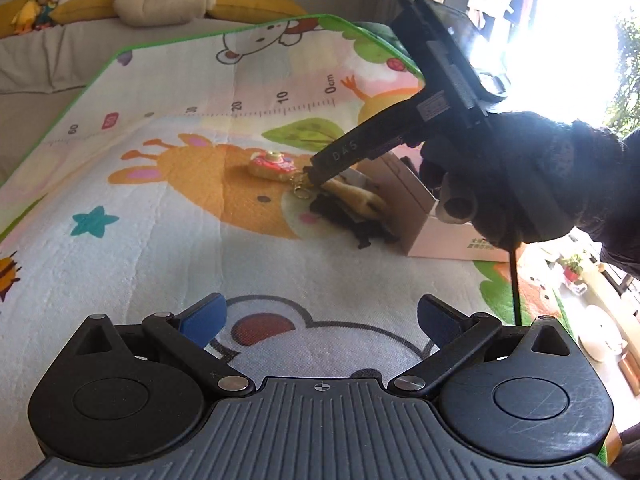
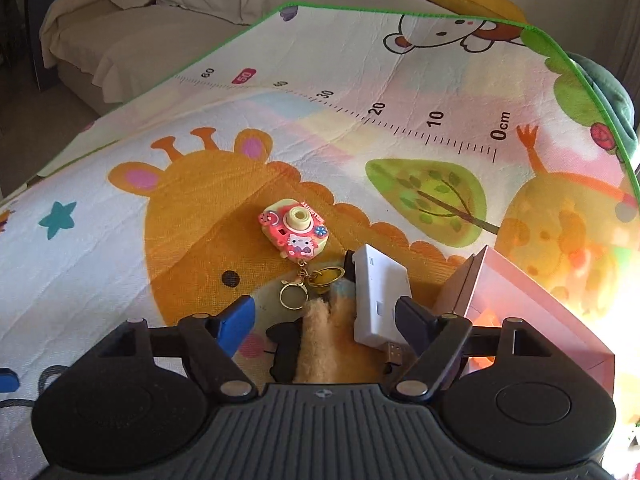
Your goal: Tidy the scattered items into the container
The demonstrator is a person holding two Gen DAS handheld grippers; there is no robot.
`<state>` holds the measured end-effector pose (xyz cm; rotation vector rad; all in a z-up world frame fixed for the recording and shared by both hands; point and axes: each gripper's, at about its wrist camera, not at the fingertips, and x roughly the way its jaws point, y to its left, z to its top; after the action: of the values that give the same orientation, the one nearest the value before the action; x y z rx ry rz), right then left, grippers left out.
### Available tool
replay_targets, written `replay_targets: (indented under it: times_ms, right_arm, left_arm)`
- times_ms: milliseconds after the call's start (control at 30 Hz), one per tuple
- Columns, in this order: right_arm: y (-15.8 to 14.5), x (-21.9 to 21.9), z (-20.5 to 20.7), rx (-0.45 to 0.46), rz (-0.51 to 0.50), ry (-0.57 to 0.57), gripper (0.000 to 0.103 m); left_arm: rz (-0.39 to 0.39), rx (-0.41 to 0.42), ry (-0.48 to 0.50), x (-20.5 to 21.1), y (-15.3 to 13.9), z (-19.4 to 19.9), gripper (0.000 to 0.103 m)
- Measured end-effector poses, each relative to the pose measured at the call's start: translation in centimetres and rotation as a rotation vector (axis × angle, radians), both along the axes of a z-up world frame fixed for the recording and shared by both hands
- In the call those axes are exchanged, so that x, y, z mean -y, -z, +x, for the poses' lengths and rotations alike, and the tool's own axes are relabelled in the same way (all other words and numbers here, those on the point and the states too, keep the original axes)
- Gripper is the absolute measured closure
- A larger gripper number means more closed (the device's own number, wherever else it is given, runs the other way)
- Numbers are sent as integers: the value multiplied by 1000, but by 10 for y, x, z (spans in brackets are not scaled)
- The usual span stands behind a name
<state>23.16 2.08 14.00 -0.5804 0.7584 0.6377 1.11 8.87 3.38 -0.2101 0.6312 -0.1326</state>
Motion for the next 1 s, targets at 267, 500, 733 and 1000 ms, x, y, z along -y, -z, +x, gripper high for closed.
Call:
replay_targets:
  times_ms: [267,500,733,1000]
  right_arm:
    - [28,-22,51,-50,-108,179,41]
    - [13,-11,45,-52,-93,148,75]
    - [-48,60,-6,-259,238,106,83]
    - [-58,166,-72,-418,538,134,81]
  left_arm:
    - [-14,-22,-37,-13,8,4,0]
    - [-22,-10,-21,-8,7,-2,0]
    - [-17,-8,-32,-9,5,-13,0]
    - [-23,13,84,11,-4,-22,0]
